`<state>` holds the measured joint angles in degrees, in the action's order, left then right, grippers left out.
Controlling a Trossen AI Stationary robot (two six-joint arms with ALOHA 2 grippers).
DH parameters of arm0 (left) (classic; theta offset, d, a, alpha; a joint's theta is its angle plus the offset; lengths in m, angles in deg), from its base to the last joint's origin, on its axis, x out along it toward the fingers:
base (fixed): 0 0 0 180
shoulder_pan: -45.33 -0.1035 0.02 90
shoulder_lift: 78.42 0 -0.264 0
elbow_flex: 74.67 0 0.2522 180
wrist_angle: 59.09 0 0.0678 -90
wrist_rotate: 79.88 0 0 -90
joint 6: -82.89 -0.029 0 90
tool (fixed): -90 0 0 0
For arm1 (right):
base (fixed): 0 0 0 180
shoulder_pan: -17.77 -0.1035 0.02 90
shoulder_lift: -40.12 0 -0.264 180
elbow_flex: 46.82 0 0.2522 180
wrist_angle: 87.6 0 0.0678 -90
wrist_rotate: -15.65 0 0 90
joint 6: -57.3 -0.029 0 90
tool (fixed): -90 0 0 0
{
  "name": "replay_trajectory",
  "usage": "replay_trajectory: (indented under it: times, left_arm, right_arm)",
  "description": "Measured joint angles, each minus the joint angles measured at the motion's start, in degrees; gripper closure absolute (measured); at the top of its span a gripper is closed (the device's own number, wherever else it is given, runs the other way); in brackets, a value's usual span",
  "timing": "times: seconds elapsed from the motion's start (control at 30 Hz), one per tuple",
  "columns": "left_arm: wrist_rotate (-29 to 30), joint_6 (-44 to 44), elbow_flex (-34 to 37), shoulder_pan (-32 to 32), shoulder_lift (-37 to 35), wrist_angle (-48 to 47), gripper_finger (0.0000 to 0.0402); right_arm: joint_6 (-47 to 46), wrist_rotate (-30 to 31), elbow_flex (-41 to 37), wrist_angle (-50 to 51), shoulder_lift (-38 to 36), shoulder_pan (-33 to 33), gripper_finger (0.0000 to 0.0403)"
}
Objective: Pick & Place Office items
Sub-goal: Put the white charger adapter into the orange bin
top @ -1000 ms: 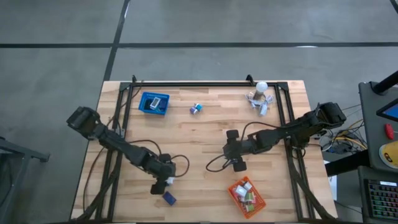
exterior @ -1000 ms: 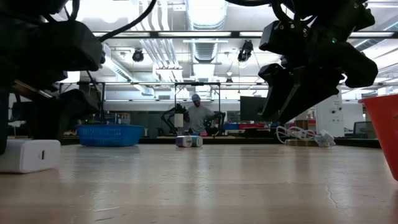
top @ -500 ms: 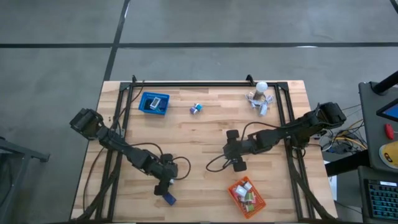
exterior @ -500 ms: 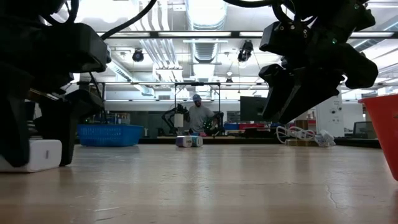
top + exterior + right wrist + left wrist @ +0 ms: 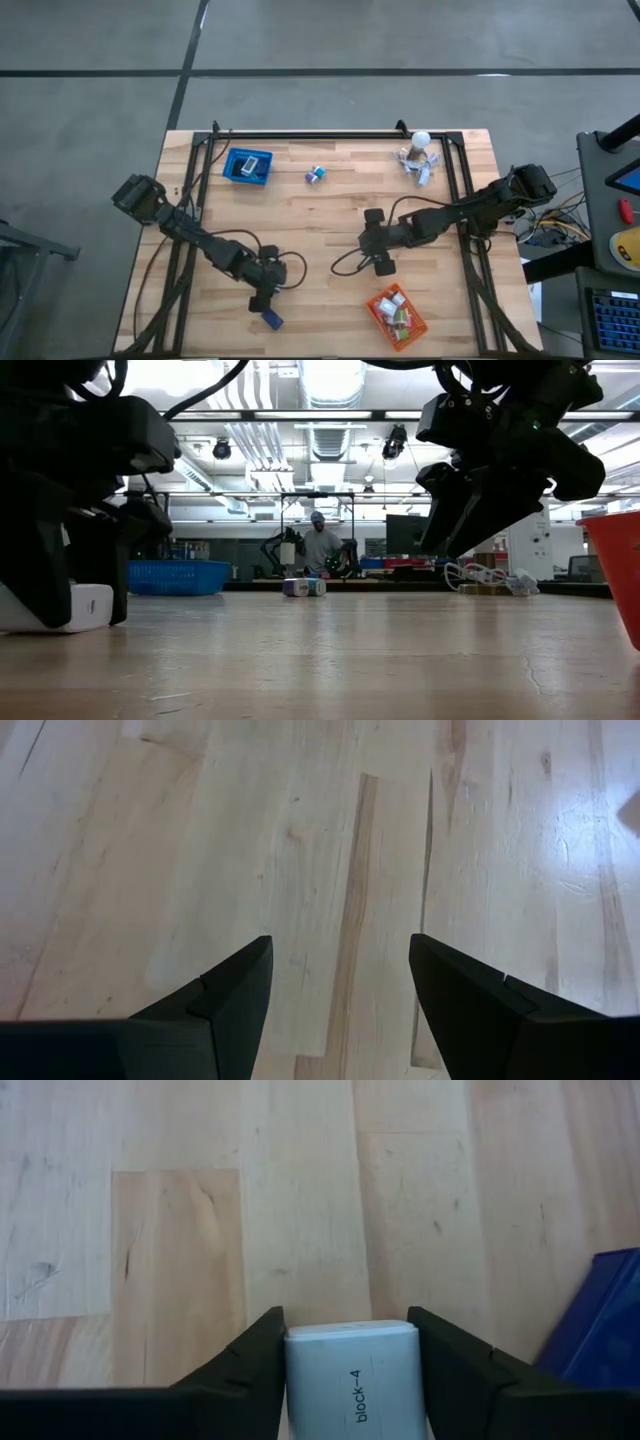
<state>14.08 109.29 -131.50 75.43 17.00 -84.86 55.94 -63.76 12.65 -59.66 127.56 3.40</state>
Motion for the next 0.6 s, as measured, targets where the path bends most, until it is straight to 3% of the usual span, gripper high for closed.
replay_trajectory:
  times: [0.37, 0.6]
  left_arm:
    - [2.1, -4.3, -0.2, 0.8, 0.1, 1.1, 0.0229]
    - [5.3, -12.3, 0.5, 0.8, 0.0, 13.3, 0.0229]
  right_arm:
    - [0.3, 0.0, -0.1, -2.0, 0.0, 0.0, 0.0170]
    - [6.2, 0.2, -3.5, -15.2, 0.0, 0.4, 0.0174]
